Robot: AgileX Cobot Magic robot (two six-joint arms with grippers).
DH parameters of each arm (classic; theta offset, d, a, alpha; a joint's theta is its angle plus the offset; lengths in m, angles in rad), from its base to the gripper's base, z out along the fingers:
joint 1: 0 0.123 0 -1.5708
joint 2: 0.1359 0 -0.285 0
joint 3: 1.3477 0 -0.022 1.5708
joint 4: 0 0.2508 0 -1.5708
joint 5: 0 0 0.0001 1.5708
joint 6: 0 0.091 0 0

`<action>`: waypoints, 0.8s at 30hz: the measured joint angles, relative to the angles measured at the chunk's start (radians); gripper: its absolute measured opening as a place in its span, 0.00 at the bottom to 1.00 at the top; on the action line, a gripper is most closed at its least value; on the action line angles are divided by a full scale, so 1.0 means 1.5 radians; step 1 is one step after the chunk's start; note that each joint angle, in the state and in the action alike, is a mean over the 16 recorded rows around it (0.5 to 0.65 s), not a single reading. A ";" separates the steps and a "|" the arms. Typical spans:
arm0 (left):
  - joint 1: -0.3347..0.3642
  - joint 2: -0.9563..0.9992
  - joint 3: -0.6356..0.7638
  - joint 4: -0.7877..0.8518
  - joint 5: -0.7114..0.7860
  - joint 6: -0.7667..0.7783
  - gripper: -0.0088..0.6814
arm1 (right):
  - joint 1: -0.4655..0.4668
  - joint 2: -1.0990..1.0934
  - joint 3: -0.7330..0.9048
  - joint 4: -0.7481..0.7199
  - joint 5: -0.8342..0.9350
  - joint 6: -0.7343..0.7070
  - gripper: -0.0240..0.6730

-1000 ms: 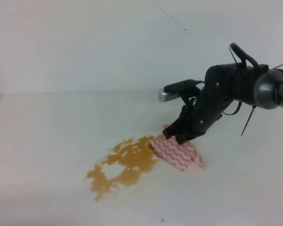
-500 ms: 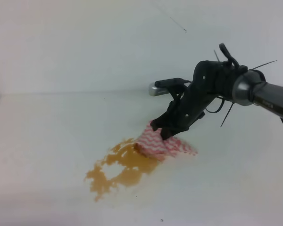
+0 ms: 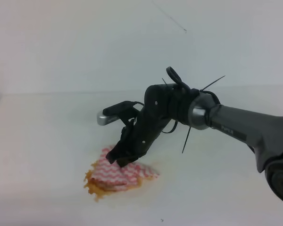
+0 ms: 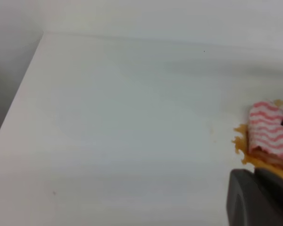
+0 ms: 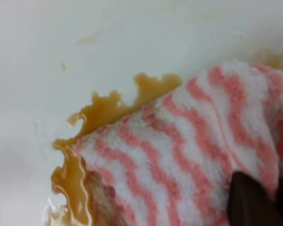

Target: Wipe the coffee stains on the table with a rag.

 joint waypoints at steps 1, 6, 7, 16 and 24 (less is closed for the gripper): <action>0.000 0.000 0.000 0.000 0.000 0.000 0.01 | 0.005 0.000 -0.007 0.000 0.002 0.002 0.07; 0.000 0.000 0.000 0.000 0.000 0.000 0.01 | 0.023 -0.003 -0.059 0.003 0.011 0.012 0.07; 0.000 0.000 0.000 0.000 0.000 0.000 0.01 | 0.026 -0.004 -0.071 0.004 0.013 0.014 0.07; 0.000 0.000 0.000 0.000 0.000 0.000 0.01 | 0.074 0.004 -0.159 0.006 0.052 0.030 0.06; 0.000 0.000 0.000 0.000 0.000 0.000 0.01 | 0.115 0.044 -0.172 -0.011 0.094 0.045 0.06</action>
